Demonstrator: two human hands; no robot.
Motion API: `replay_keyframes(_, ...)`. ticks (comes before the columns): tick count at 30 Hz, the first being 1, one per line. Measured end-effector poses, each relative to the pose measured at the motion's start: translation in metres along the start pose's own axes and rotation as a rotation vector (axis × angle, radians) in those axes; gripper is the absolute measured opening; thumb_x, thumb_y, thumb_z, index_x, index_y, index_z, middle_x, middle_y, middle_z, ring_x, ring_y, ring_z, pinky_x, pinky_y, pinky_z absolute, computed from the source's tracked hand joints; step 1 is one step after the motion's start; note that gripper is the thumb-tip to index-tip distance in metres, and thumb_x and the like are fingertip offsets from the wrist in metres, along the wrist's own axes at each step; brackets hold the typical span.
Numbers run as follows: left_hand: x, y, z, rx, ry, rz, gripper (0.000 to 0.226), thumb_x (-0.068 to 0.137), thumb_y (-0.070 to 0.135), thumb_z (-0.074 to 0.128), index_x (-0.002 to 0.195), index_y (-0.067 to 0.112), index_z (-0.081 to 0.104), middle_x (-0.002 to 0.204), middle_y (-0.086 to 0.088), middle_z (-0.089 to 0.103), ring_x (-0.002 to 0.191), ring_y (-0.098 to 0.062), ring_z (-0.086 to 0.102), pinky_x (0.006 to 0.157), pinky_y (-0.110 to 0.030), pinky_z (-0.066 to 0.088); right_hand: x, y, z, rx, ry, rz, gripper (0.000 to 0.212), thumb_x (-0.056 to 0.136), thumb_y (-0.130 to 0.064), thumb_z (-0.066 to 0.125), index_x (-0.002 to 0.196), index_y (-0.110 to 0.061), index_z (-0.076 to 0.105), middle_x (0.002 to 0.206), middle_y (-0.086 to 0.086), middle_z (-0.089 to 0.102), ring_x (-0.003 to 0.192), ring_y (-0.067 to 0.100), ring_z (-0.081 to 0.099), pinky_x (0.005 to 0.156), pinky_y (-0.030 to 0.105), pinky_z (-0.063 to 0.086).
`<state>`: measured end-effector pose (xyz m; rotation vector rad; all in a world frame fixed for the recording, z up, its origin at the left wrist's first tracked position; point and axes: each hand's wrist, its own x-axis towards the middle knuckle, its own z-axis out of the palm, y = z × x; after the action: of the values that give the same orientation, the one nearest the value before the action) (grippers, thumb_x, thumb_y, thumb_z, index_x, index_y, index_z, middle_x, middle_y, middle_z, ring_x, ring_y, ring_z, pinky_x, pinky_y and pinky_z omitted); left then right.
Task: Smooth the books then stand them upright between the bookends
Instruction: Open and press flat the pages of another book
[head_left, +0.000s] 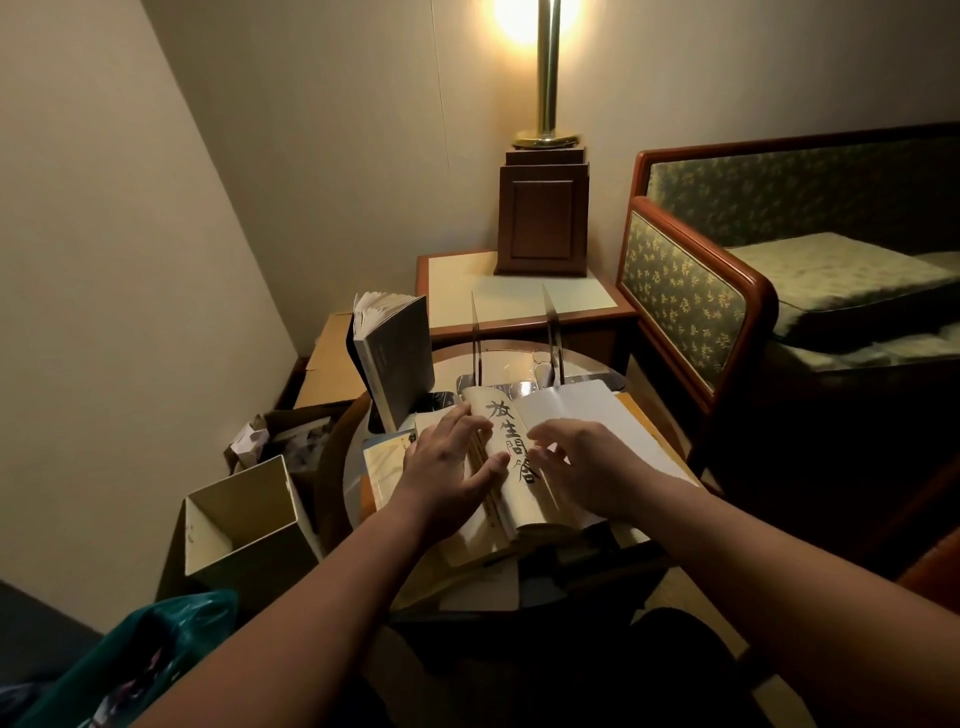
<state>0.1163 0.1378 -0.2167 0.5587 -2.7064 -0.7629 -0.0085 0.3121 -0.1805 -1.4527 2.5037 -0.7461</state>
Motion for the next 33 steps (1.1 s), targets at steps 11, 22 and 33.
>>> replay_keyframes(11,0.001,-0.010,0.005,-0.051,-0.014,0.012,0.069,0.094,0.050,0.039,0.156,0.032,0.017,0.162,0.006,0.026,0.147,-0.022,0.027,0.118,-0.054,0.020,0.001,-0.036,0.002,0.003,-0.028,-0.007,0.052,0.088,-0.050,0.066,0.130,-0.022,0.057,0.133,0.003,0.054,0.105,0.017,0.060,0.073,0.015,0.048)
replay_keyframes(22,0.000,-0.008,0.006,0.072,-0.011,0.034,0.078,0.090,0.069,0.029,0.155,0.025,0.026,0.163,0.003,0.024,0.149,-0.019,0.023,0.119,-0.049,0.018,0.004,-0.036,-0.016,0.154,0.032,0.057,0.044,0.090,-0.025,0.068,0.130,-0.016,0.053,0.119,0.007,0.065,0.096,0.022,0.068,0.067,0.027,0.061)
replay_keyframes(33,0.003,0.007,0.002,0.189,-0.072,-0.009,0.060,0.096,0.057,0.038,0.153,0.040,0.028,0.165,0.004,0.014,0.150,-0.022,0.015,0.118,-0.053,0.013,0.002,-0.003,-0.023,-0.051,0.087,0.253,0.041,0.093,-0.013,0.059,0.130,-0.029,0.061,0.110,-0.004,0.044,0.098,0.022,0.051,0.074,0.030,0.054)
